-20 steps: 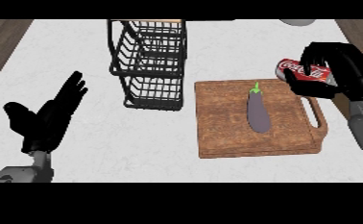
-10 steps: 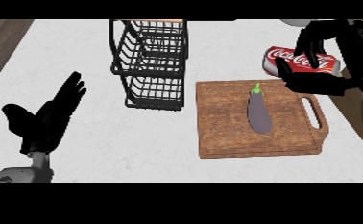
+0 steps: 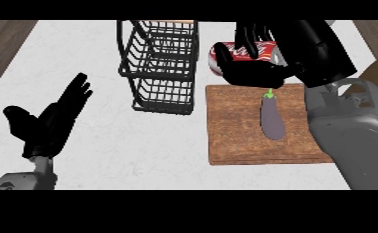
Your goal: Pick the can from the cutting board and place it in the tiered basket
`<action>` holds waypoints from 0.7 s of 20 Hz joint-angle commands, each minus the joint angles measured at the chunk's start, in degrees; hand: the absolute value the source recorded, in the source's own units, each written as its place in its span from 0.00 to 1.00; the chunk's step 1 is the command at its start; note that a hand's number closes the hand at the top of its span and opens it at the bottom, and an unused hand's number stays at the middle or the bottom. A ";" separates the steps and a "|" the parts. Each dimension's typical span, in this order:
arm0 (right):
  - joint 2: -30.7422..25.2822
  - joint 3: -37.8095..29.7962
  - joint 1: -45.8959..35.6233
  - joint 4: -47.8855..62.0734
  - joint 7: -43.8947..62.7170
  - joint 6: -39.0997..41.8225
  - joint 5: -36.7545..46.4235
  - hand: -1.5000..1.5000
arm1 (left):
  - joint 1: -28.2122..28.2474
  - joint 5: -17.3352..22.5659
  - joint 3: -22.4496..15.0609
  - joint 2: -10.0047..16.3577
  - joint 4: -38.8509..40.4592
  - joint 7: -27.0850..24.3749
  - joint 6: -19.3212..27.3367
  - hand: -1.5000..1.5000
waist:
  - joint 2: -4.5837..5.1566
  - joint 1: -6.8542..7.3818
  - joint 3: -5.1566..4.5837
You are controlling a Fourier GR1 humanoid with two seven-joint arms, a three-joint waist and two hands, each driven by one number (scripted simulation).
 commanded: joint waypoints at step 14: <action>19.46 0.89 -14.26 22.77 6.71 -2.73 11.26 1.00 | -0.48 -1.56 3.51 -0.58 3.29 -1.75 -2.99 0.50 | 0.13 -0.22 0.03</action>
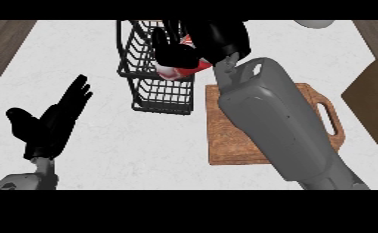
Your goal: Pick the can from the cutting board and place it in the tiered basket
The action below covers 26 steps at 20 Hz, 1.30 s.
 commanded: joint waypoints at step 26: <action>3.37 7.09 -10.03 35.01 -16.40 -30.23 -4.20 0.00 | -2.33 -0.45 3.14 -0.84 -0.62 2.51 -3.37 0.50 | 0.26 1.23 0.01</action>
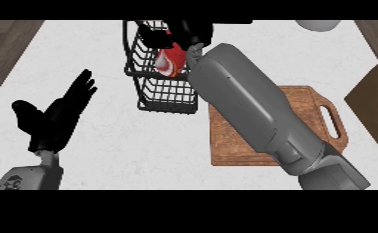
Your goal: Pick the can from the cutting board and place it in the tiered basket
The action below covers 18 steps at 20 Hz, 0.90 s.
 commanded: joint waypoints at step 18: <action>0.56 -17.42 -0.41 -0.97 -10.65 -11.41 -27.12 0.00 | 1.65 -0.05 1.49 -0.43 -1.93 0.88 -0.25 0.50 | 1.03 -0.70 -0.20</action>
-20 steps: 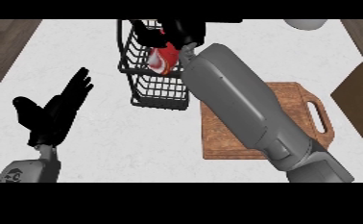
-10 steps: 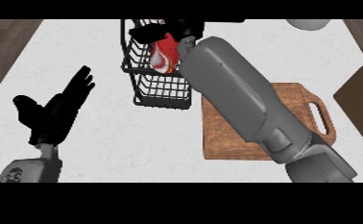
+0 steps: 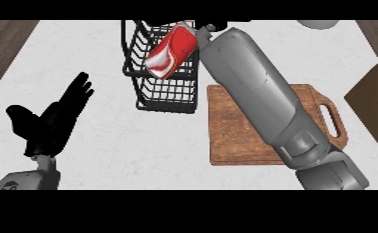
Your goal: Pick the can from the cutting board and place it in the tiered basket
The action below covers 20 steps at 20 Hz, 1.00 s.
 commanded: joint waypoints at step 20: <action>-28.87 -24.90 14.90 -10.23 -5.24 18.19 -15.24 0.00 | 0.12 -1.35 1.42 -0.65 -0.51 1.13 0.04 0.50 | -0.05 -1.22 -0.02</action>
